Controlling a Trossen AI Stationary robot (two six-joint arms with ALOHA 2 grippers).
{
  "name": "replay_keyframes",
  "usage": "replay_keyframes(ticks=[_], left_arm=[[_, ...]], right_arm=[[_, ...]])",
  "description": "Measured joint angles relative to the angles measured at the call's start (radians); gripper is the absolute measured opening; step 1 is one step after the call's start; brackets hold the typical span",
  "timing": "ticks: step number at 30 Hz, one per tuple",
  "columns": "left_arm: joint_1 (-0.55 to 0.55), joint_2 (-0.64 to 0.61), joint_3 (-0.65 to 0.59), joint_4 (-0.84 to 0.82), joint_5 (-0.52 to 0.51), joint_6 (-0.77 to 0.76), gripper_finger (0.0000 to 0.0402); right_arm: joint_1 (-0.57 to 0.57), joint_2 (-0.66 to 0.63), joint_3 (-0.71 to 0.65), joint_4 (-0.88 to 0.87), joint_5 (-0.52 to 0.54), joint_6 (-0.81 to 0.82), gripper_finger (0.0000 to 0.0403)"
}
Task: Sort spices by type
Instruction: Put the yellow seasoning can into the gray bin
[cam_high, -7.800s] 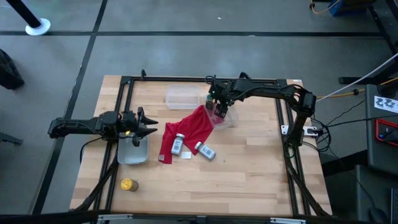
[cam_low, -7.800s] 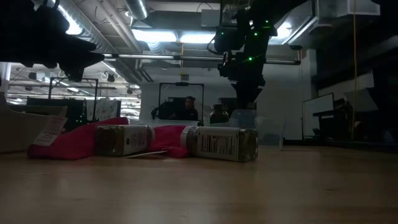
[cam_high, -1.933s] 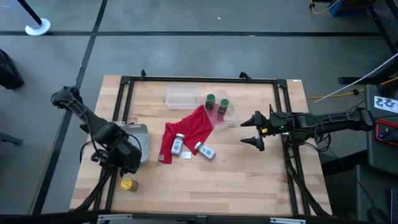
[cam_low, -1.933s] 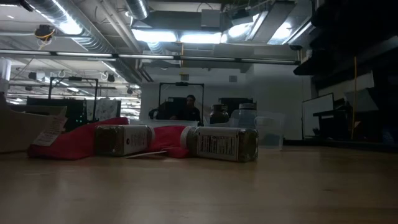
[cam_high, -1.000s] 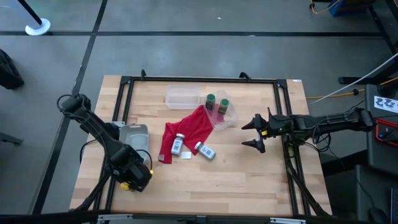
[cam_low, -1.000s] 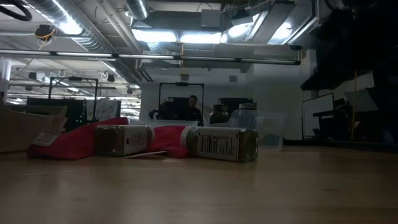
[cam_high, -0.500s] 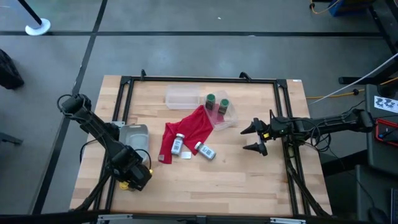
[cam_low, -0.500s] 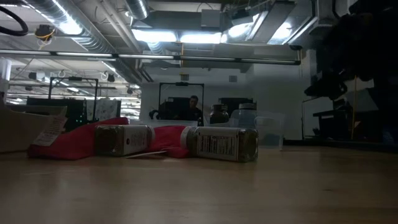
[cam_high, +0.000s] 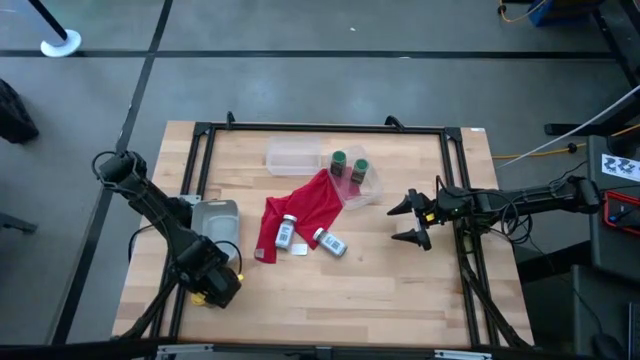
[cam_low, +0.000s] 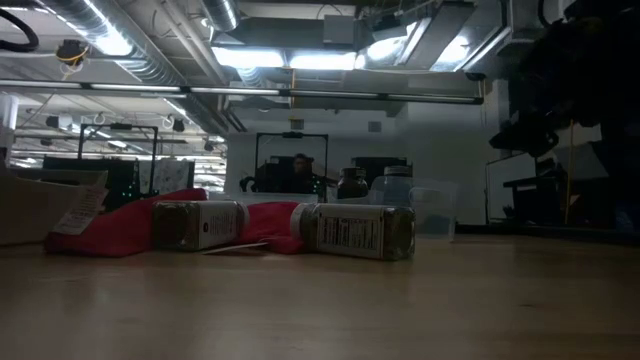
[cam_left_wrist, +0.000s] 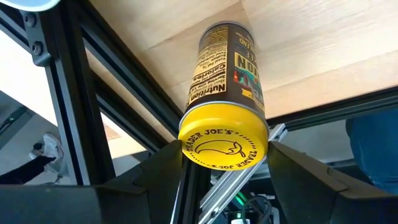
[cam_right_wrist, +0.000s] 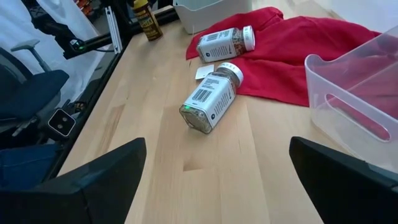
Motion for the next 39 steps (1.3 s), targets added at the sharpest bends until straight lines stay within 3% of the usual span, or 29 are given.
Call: replay_keyframes(ticks=[9,17,27,39], left_arm=[[0.026,0.001,-0.002,-0.008,0.048,0.115,0.0219],[0.026,0.001,-0.002,-0.009,0.03,0.105,0.0222],[0.027,0.002,-0.002,-0.056,0.029,0.11,0.0261],[0.007,0.002,-0.008,-0.049,-0.005,0.154,0.0263]], right_arm=[[0.0,0.0,0.0,0.0,0.0,0.0,0.0395],[0.0,0.0,0.0,0.0,0.0,0.0,0.0395],[0.0,0.0,0.0,0.0,-0.026,0.0,0.0395],[0.0,0.0,0.0,-0.016,-0.026,0.0,0.0395]])
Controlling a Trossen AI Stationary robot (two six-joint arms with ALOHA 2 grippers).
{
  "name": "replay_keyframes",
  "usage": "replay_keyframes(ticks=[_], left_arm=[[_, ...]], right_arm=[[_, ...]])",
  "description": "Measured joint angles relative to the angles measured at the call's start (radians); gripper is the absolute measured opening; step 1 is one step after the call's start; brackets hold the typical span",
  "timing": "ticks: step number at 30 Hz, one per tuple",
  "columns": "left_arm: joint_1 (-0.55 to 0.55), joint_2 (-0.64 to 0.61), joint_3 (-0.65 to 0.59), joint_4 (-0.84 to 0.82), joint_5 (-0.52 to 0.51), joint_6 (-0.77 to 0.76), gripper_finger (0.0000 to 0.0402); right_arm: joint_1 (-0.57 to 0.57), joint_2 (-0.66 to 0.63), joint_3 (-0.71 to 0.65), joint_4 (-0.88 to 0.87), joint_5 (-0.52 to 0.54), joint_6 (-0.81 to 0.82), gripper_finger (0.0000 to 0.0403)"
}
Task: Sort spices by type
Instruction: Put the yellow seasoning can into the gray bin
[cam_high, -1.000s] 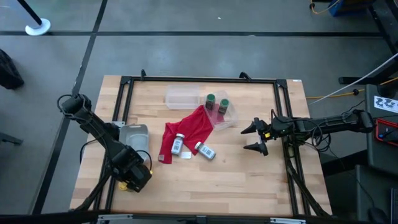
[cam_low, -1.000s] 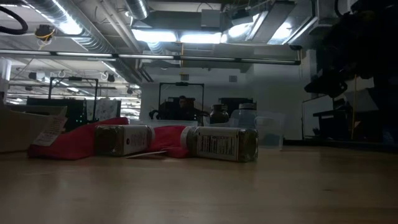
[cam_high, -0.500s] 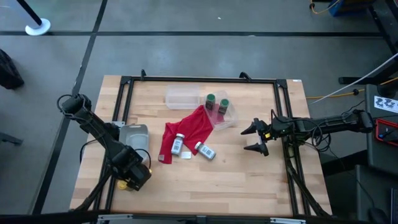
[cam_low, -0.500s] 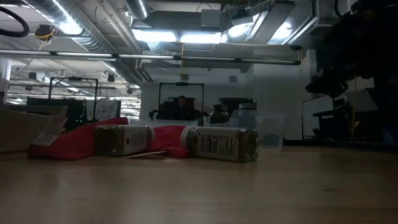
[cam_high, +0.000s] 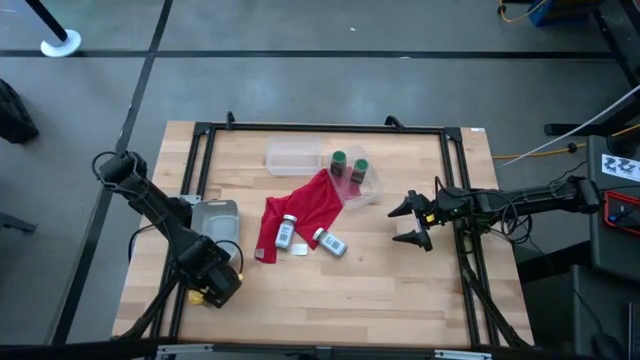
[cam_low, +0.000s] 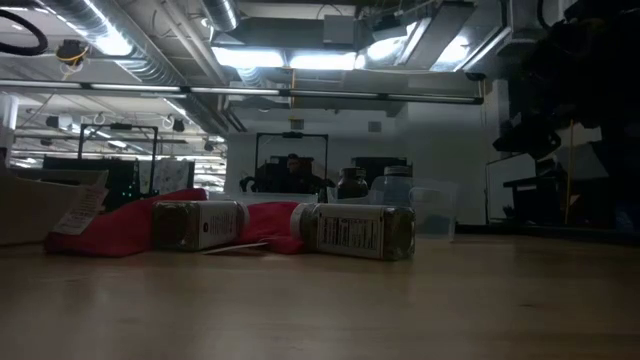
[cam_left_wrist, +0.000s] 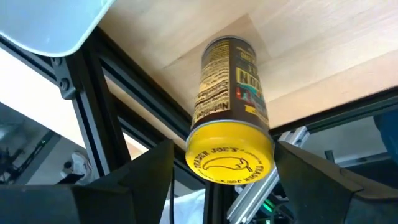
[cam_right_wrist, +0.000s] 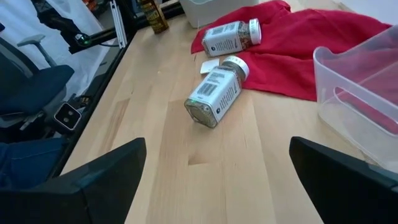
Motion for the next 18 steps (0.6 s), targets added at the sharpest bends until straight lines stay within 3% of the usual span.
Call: replay_keyframes(ticks=[7,18], left_arm=[[-0.037,0.0,-0.002,0.056,-0.008,-0.038,0.0263],[-0.082,0.0,-0.002,0.065,-0.11,-0.096,0.0263]], right_arm=[[0.0,0.0,0.0,-0.002,0.0,0.0,0.0395],[0.0,0.0,0.0,-0.002,0.0,0.0,0.0394]])
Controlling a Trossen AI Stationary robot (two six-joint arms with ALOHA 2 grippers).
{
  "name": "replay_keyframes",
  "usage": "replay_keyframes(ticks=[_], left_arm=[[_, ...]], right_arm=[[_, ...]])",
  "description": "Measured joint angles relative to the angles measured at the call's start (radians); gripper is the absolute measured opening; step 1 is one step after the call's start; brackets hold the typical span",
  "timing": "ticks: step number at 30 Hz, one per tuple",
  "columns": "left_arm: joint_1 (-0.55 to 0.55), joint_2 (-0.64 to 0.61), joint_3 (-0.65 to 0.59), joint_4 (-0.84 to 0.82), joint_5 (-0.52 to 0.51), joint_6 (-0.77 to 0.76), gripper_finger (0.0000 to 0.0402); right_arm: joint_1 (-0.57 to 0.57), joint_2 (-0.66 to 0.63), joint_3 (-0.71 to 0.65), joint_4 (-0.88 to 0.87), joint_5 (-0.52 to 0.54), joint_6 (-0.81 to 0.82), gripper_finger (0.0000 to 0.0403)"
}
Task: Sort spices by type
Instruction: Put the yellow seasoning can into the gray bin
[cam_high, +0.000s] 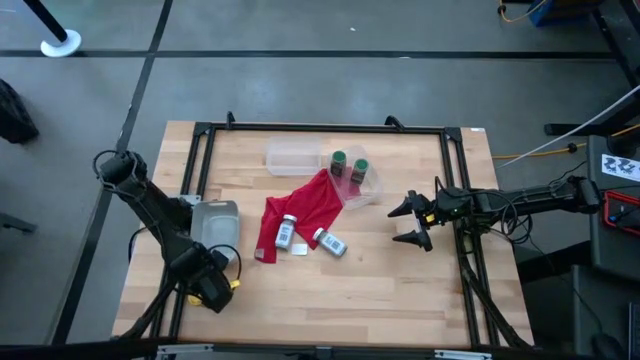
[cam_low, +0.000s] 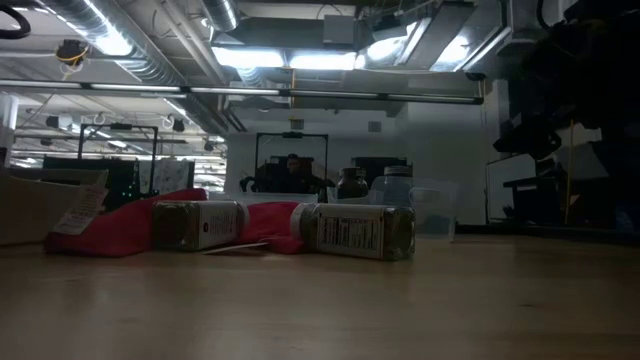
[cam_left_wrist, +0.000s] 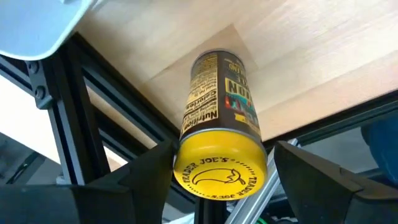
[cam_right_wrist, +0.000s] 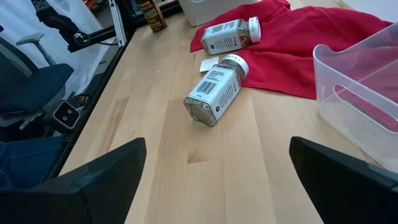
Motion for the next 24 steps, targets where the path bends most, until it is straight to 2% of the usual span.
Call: replay_keyframes(ticks=[12,24], left_arm=[[-0.034,0.004,0.0,0.003,-0.001,-0.006,0.0263],[-0.039,0.097,0.0,0.011,-0.01,0.071,0.0262]], right_arm=[[0.0,0.0,0.0,0.0,0.0,0.0,0.0395],[0.0,0.0,0.0,-0.003,0.0,0.0,0.0395]])
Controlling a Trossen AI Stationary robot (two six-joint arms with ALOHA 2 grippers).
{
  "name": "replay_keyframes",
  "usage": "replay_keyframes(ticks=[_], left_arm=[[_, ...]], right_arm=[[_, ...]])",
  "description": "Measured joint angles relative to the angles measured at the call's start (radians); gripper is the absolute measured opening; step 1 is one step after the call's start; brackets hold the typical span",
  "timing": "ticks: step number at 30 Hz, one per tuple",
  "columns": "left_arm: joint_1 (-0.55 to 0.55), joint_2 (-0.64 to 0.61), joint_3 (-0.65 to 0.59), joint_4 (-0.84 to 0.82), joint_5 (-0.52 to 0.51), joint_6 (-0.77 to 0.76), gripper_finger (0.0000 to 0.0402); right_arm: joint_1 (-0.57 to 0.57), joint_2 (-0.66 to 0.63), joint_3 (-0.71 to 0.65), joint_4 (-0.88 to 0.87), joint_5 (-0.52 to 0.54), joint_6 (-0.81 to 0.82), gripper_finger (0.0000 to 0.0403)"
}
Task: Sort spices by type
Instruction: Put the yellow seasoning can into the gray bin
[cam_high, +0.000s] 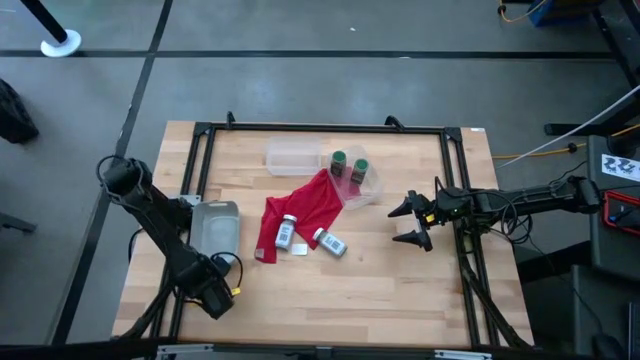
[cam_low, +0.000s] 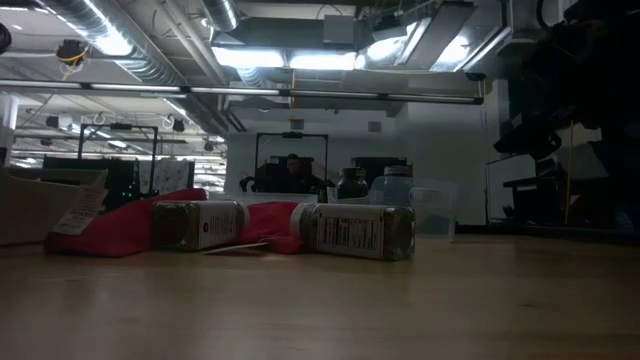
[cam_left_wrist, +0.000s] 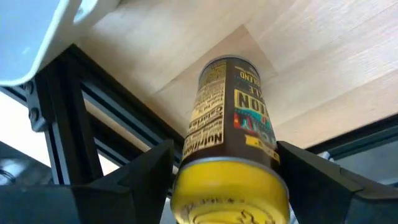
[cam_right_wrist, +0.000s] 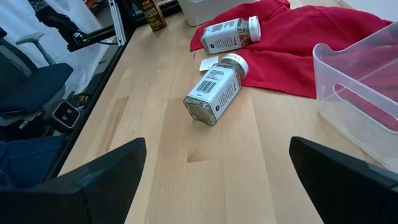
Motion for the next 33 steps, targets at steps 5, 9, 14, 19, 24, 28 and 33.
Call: replay_keyframes(ticks=[5,9,14,19,24,28,33], left_arm=[[0.0,0.011,0.0,0.003,0.0,0.042,0.0228],[0.0,0.007,0.0,0.0,0.002,0.044,0.0206],[0.001,0.007,0.0,0.014,0.004,0.066,0.0206],[0.004,0.007,0.01,0.017,0.053,0.07,0.0206],[0.006,0.0,0.057,0.019,0.062,0.071,0.0206],[0.02,-0.033,0.095,0.02,0.062,0.065,0.0206],[0.061,-0.095,0.14,0.016,0.062,0.062,0.0206]], right_arm=[[0.0,0.0,0.0,-0.001,0.0,0.0,0.0394],[0.0,0.0,0.0,-0.001,0.0,0.0,0.0395],[0.0,0.0,0.0,-0.001,0.0,0.0,0.0395],[0.0,0.0,0.0,-0.001,0.0,0.0,0.0395],[0.0,0.0,0.0,-0.001,0.0,0.0,0.0395],[0.0,0.0,0.0,-0.001,0.0,0.0,0.0395],[0.0,0.0,0.0,0.0,-0.015,-0.005,0.0395]])
